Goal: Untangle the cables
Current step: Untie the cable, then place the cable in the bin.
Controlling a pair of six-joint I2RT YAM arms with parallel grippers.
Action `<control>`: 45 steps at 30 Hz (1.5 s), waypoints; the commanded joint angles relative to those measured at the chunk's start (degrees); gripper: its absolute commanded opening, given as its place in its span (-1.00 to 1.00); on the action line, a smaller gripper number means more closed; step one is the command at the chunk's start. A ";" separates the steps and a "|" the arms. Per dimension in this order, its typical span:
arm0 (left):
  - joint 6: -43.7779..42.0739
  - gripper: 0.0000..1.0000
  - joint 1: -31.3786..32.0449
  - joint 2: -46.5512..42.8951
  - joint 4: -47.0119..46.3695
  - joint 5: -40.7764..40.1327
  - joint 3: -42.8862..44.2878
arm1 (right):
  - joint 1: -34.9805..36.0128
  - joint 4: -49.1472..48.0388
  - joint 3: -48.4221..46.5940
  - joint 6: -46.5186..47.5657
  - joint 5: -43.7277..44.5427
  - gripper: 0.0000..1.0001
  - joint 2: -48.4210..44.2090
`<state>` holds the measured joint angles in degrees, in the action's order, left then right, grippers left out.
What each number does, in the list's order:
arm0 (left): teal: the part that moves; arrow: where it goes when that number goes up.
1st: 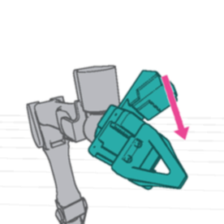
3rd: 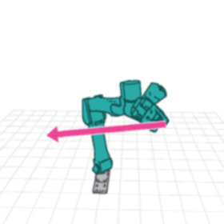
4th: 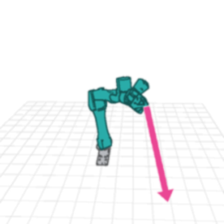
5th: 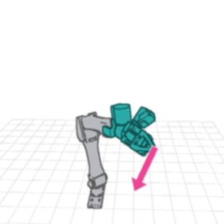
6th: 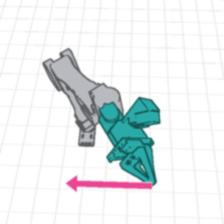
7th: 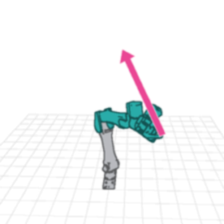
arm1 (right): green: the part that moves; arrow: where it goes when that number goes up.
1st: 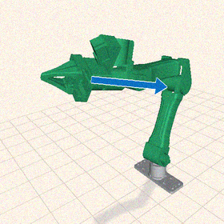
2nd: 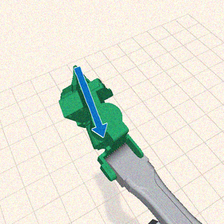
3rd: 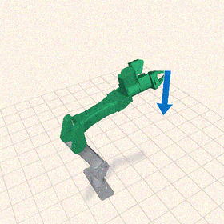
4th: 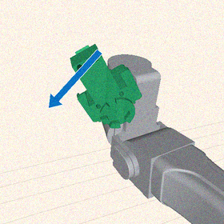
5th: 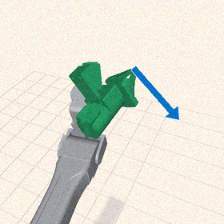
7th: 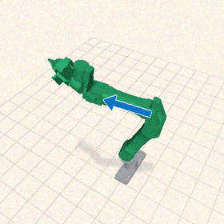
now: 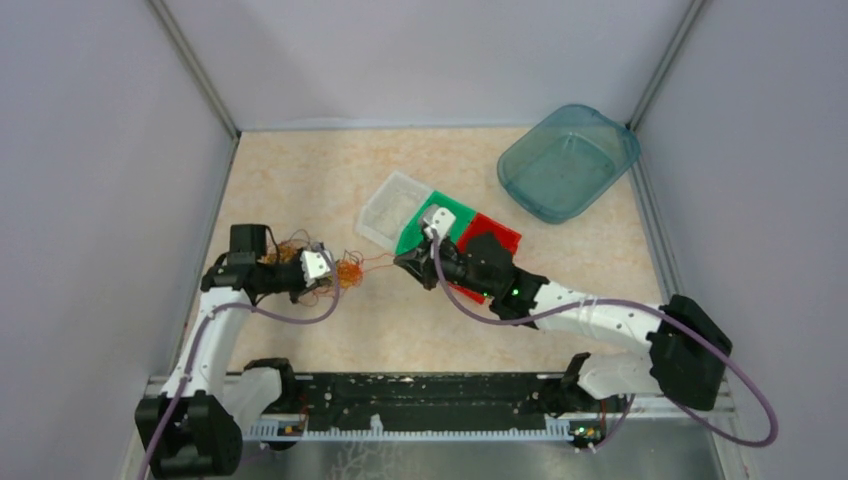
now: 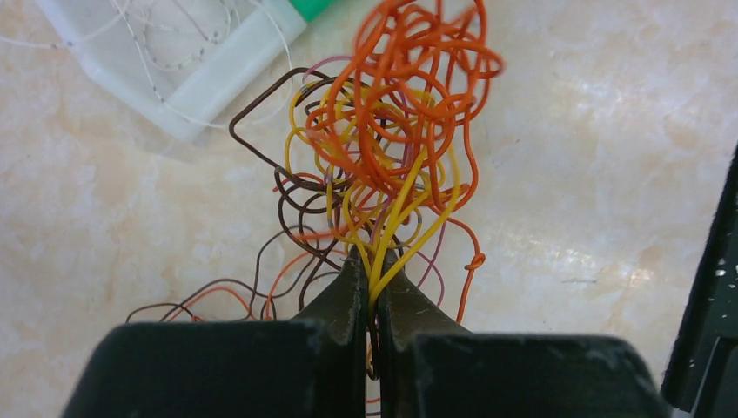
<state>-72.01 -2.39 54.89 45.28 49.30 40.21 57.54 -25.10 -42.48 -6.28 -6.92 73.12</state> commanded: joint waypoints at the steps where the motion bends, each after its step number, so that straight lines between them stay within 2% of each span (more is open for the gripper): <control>1: 0.02 -1.00 0.03 -0.60 -5.11 -8.17 -2.64 | -2.66 -1.72 3.46 -3.46 2.92 -1.00 -7.97; 5: 1.31 -1.00 0.09 -0.97 -8.49 -10.96 -4.37 | -3.47 1.00 5.31 -3.65 4.49 -1.00 -12.37; 8: 2.80 -1.00 0.05 -0.15 -12.45 -16.52 -6.06 | -5.20 4.16 5.68 -3.76 5.83 -1.00 -16.82; 14: 6.98 -1.00 -0.01 4.21 -20.34 -30.35 -8.02 | -14.50 10.99 3.17 -5.96 2.70 -1.00 -26.49; 21: 8.01 -1.00 -0.06 6.02 -26.36 -36.93 -9.66 | -21.33 21.31 -2.32 -0.88 6.80 -1.00 -30.51; 27: 6.56 -1.00 -0.04 6.45 -29.68 -41.05 -11.29 | -33.76 23.76 -6.26 -1.39 7.42 -1.00 -32.03; 29: 6.57 -1.00 -0.07 6.45 -29.76 -40.94 -11.45 | -37.68 23.73 -7.88 -2.49 7.67 -1.00 -31.92; 32: 7.66 -1.00 -0.07 6.30 -28.69 -39.08 -10.77 | -38.86 23.14 -10.38 -2.23 9.23 -1.00 -31.17; 40: 15.72 -1.00 -0.12 3.96 -19.87 -23.88 -2.51 | -38.93 21.21 -8.46 -6.35 -1.88 -1.00 -28.03; 45: 19.82 -1.00 -0.11 3.54 -16.17 -18.58 2.64 | -38.90 20.59 -4.79 -8.00 -6.18 -1.00 -25.63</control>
<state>-56.75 -2.31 59.51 24.97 22.96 38.57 18.92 -2.57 -49.52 -11.92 -7.84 45.91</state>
